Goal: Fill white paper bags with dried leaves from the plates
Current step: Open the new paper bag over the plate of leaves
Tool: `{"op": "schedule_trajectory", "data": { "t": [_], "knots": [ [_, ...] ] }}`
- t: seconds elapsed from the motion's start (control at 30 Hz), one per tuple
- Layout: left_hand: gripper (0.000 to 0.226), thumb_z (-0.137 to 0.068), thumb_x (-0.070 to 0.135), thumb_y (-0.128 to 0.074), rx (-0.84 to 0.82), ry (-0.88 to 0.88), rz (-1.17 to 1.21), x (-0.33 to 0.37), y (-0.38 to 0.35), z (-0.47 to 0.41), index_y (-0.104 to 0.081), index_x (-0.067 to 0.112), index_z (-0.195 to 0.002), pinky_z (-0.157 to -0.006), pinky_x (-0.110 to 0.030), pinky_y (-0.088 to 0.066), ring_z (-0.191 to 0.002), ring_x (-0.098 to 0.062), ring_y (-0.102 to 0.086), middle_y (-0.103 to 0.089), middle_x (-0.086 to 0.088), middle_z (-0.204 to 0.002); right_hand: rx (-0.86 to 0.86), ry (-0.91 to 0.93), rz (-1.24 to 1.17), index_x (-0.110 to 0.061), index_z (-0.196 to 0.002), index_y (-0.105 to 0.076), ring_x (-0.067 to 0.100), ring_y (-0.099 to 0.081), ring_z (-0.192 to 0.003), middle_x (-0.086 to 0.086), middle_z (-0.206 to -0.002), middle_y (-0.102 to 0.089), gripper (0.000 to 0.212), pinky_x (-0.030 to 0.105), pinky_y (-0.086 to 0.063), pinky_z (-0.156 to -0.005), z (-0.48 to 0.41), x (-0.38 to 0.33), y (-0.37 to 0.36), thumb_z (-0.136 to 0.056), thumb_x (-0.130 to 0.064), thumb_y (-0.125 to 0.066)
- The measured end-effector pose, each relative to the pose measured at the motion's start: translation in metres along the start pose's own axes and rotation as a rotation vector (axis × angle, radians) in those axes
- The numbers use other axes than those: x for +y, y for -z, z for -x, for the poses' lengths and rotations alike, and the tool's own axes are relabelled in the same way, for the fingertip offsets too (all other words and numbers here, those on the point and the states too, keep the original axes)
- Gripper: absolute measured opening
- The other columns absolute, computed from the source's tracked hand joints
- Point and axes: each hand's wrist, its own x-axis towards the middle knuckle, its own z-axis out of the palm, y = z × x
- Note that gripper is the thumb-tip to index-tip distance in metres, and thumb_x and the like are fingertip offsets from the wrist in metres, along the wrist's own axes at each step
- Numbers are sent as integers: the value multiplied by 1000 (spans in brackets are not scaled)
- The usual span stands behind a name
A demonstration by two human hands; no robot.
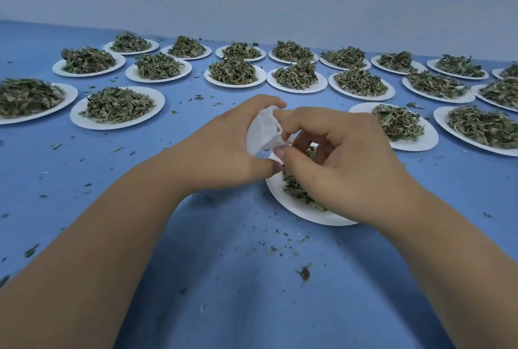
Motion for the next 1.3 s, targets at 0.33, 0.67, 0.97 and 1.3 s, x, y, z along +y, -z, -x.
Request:
{"op": "schedule_trajectory", "data": {
  "t": [0.33, 0.67, 0.97, 1.3],
  "knots": [
    [33, -77, 42, -69, 338, -69, -353, -7, -9, -6, -52, 42, -105, -58, -17, -41, -77, 1, -56, -60, 19, -84, 209, -105, -264, -28, -85, -71, 7, -56, -57, -19, -85, -73, 10, 13, -44, -57, -5, -7, -5, -83, -29, -80],
    [20, -78, 31, -68, 441, 61, -369, -11, -7, -10, -53, 31, -91, -61, -35, -49, -76, -16, -57, -59, 9, -79, 278, -185, -325, -28, -90, -70, 25, -60, -59, -12, -81, -75, 18, 40, -59, -61, -6, -6, -6, -84, -15, -81],
    [19, -74, 28, -73, 504, 259, -127, -11, 10, -10, -58, 20, -82, -55, -31, -38, -65, -17, -51, -59, 2, -74, -53, -37, -489, -17, -101, -72, 15, -72, -88, -2, -89, -76, 24, 35, -54, -68, 1, -15, -9, -83, -1, -71],
    [61, -57, 19, -70, 120, 316, 443, 3, 31, -1, -62, 28, -117, -70, -35, -49, -87, -22, -60, -63, -2, -104, -31, -138, -465, -21, -95, -73, 4, -65, -76, -8, -93, -76, 16, 13, -45, -66, -2, -15, -20, -87, -11, -63]
  ]
}}
